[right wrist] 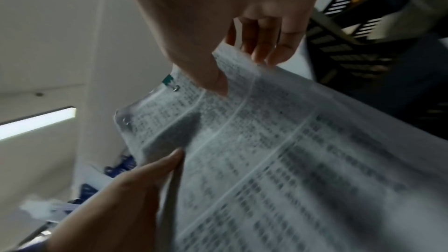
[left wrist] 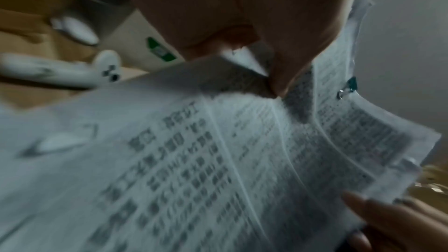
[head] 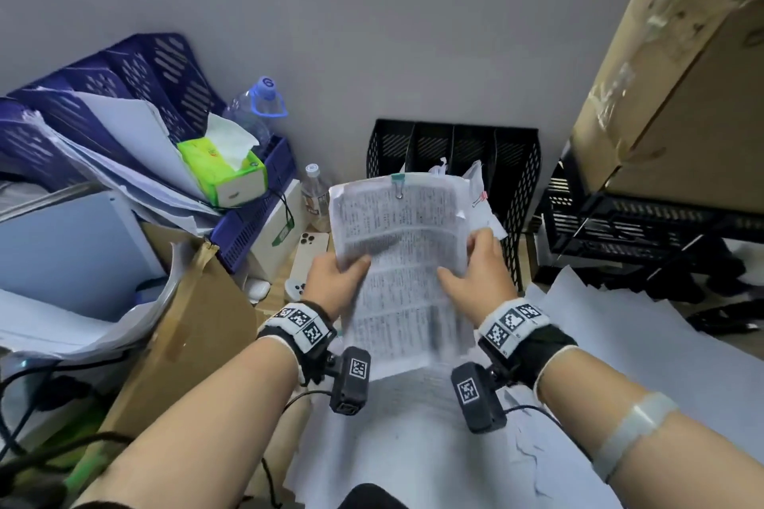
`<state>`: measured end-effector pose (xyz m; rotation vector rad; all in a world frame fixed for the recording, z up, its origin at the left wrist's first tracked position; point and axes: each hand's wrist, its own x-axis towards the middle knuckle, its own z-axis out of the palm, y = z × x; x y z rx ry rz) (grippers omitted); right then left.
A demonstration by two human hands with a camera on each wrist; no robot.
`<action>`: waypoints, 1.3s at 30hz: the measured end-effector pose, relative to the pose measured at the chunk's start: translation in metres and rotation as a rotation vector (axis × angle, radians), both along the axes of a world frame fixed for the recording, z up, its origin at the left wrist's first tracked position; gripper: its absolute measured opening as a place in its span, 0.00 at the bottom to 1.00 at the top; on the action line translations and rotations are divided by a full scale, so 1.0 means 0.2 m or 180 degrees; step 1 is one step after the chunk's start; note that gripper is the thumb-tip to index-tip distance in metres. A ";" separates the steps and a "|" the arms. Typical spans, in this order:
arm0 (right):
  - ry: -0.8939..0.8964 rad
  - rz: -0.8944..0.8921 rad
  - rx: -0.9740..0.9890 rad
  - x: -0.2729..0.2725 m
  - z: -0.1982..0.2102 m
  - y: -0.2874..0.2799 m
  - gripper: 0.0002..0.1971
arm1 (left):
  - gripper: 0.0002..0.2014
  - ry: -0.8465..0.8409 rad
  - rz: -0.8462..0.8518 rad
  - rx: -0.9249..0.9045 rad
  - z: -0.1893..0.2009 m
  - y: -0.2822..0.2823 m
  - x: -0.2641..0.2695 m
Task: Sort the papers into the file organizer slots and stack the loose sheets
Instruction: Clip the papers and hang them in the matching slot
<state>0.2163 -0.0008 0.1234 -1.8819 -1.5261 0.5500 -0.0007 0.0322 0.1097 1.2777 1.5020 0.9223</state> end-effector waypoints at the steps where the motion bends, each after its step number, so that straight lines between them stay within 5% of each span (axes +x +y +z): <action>1: 0.0028 0.0007 0.0140 -0.02 0.08 0.02 0.23 | 0.05 0.0028 0.0086 0.0258 0.06 0.04 0.01; 5: 0.0462 0.0129 0.0471 -0.10 0.33 0.12 0.25 | 0.09 0.0076 0.0521 0.1092 0.21 0.18 0.05; 9: 0.1307 0.0922 -0.0366 -0.17 0.50 0.19 0.48 | 0.08 0.0197 -0.0044 0.1718 0.30 0.23 0.14; 10: 0.1417 0.0958 -0.0430 -0.19 0.53 0.20 0.47 | 0.14 0.0258 -0.0350 0.1771 0.31 0.22 0.17; 12: 0.1207 0.0876 -0.0432 -0.21 0.57 0.25 0.29 | 0.20 0.0159 -0.0799 0.1718 0.32 0.21 0.22; 15: 0.1136 0.0362 -0.0363 -0.17 0.56 0.32 0.14 | 0.15 -0.0197 -0.0984 0.1524 0.29 0.22 0.22; 18: 0.1233 0.0061 -0.0544 -0.09 0.55 0.34 0.11 | 0.14 -0.0042 -0.0837 0.1005 0.20 0.30 0.18; 23: 0.0863 0.0094 -0.0506 -0.01 0.51 0.38 0.19 | 0.29 0.1912 -0.1557 0.0235 0.01 0.40 0.16; 26: 0.0923 0.0127 -0.0532 0.01 0.49 0.41 0.20 | 0.33 0.2834 -0.2053 0.0285 -0.06 0.43 0.18; 33: 0.1993 0.0148 -0.0710 -0.04 0.55 0.41 0.15 | 0.24 0.2839 -0.1009 0.0389 -0.08 0.53 0.12; 39: 0.1331 0.0085 -0.0921 -0.14 0.49 0.52 0.08 | 0.14 0.2660 -0.0903 0.0610 -0.02 0.58 0.04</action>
